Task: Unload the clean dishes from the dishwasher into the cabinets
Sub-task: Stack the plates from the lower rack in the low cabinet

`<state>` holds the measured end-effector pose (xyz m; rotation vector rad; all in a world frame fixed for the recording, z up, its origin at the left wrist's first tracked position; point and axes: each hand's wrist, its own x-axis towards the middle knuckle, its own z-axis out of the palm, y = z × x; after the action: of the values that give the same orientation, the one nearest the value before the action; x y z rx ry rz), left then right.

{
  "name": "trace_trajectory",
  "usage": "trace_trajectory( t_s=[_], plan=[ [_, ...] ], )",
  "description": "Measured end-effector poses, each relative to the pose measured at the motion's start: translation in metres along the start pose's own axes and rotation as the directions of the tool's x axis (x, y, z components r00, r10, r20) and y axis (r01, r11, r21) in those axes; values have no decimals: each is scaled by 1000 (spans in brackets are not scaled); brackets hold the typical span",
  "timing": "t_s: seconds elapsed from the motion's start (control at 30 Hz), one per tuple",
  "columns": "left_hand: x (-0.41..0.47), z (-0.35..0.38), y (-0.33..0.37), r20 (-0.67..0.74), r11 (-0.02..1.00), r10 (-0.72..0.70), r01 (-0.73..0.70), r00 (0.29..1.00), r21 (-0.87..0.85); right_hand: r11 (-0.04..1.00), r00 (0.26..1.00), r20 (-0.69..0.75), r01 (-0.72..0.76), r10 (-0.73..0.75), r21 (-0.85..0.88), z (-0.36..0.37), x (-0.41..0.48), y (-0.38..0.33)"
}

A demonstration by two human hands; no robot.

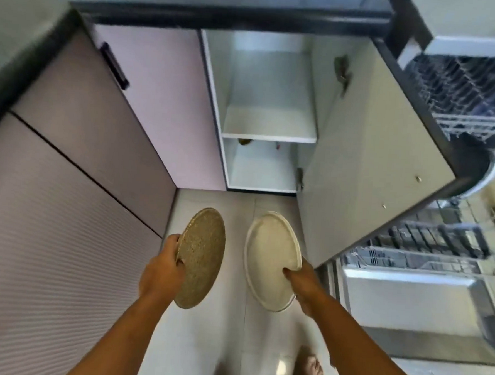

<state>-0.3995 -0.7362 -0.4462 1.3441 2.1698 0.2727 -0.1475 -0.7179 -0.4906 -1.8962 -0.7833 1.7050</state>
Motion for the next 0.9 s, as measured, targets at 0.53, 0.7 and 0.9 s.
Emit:
trace_trajectory(
  t_s=[0.53, 0.7, 0.9],
  plan=[
    [96, -30, 59, -256, 944, 316, -276, 913, 183, 427, 783, 144, 472, -605, -771, 20, 71, -172],
    [143, -13, 91, -270, 955, 296, -276, 916, 108, 247, 757, 187, 420, -626, -873, 7, 133, -209],
    [195, -7, 134, -377, 912, 403, -402, 834, 85, 54, 674, 221, 361, -705, -931, 6, 232, -257]
  ],
)
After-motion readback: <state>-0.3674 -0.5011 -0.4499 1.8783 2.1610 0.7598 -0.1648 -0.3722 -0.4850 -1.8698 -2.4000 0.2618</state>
